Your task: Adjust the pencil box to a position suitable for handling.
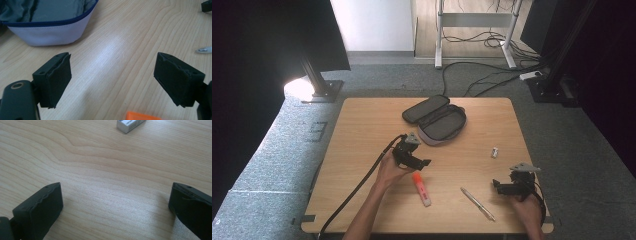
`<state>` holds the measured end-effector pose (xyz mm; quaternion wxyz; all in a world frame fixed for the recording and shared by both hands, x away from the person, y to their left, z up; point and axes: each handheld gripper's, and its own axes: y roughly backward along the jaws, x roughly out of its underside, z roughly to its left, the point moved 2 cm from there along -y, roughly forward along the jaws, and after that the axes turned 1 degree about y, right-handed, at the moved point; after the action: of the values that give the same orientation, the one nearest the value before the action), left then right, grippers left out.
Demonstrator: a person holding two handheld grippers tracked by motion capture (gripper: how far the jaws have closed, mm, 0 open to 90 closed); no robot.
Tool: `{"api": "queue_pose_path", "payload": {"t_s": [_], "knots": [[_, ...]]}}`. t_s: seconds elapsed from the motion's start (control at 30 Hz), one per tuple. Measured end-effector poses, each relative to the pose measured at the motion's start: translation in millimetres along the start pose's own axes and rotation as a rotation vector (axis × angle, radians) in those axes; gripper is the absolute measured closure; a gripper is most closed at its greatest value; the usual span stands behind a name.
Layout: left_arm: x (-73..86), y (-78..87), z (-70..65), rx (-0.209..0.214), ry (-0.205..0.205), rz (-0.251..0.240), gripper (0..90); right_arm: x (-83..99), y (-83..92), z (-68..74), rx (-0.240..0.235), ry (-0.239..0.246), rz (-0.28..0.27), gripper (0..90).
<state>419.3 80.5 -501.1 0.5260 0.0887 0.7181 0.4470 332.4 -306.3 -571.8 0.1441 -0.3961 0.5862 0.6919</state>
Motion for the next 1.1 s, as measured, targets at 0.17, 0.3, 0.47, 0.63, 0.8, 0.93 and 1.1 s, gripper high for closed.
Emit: {"api": "queue_pose_path", "payload": {"t_s": [0.17,0.3,0.47,0.63,0.8,0.93,1.1], "knots": [[-7.1,-6.1,3.8,0.004,0.004,0.000,15.5,0.0,0.0,0.0,0.000,0.000,0.000,0.0],[-14.2,-11.8,6.8,0.010,0.003,-0.006,17.2,0.0,0.0,0.0,0.000,0.000,0.000,0.0],[-23.0,-19.2,8.6,0.014,-0.014,-0.016,20.2,0.0,0.0,0.0,0.000,0.000,0.000,0.0],[-30.4,-25.5,11.4,0.028,-0.015,-0.023,23.5,0.0,0.0,0.0,0.000,0.000,0.000,0.0],[-38.7,-31.3,15.9,0.042,-0.002,-0.029,24.7,0.0,0.0,0.0,0.000,0.000,0.000,0.0],[-44.1,-36.1,17.8,0.046,-0.001,-0.027,27.1,0.0,0.0,0.0,0.000,0.000,0.000,0.0],[-51.2,-44.9,21.7,0.044,-0.001,-0.019,30.0,0.0,0.0,0.0,0.000,-0.001,0.000,0.0]]}}
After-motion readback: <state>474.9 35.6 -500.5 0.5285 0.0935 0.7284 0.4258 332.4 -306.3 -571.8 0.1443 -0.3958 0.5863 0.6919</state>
